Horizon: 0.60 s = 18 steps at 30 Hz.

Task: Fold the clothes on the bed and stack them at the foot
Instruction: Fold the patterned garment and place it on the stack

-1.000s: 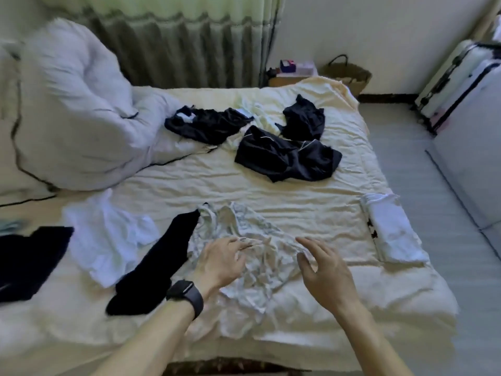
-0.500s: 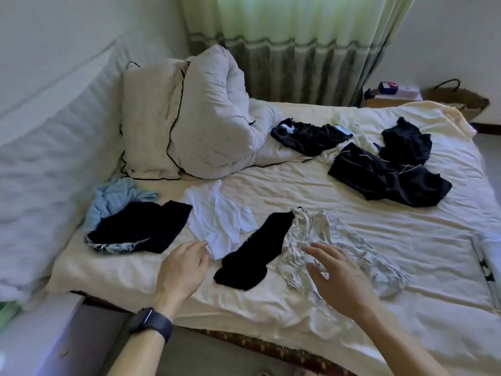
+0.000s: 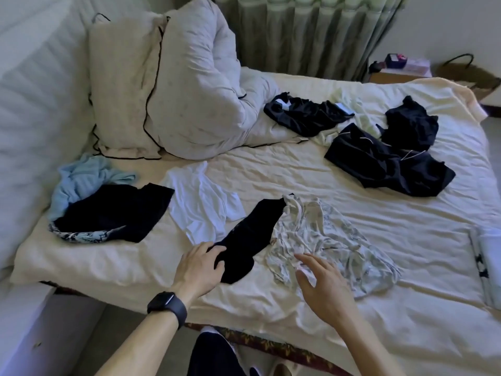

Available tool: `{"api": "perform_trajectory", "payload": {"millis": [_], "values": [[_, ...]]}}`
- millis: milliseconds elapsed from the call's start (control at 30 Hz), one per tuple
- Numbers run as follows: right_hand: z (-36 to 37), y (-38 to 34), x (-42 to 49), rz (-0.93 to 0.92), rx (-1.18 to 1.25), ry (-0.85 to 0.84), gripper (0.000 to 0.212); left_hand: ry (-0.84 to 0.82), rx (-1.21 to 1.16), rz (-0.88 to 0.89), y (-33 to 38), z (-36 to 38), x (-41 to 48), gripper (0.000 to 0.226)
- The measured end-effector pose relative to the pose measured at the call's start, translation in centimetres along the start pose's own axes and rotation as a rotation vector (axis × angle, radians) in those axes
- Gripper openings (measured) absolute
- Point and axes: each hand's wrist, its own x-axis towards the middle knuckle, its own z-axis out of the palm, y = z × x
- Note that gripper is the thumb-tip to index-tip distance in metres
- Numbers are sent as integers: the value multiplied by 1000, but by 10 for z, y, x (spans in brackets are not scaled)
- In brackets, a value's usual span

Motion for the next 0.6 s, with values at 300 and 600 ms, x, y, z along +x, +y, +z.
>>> {"api": "perform_trajectory", "payload": {"millis": [300, 600], "values": [[108, 77, 66, 599, 224, -266, 59, -468, 355, 186, -28, 107, 115, 54], [202, 122, 124, 843, 160, -228, 80, -570, 533, 281, -121, 190, 188, 66]]}}
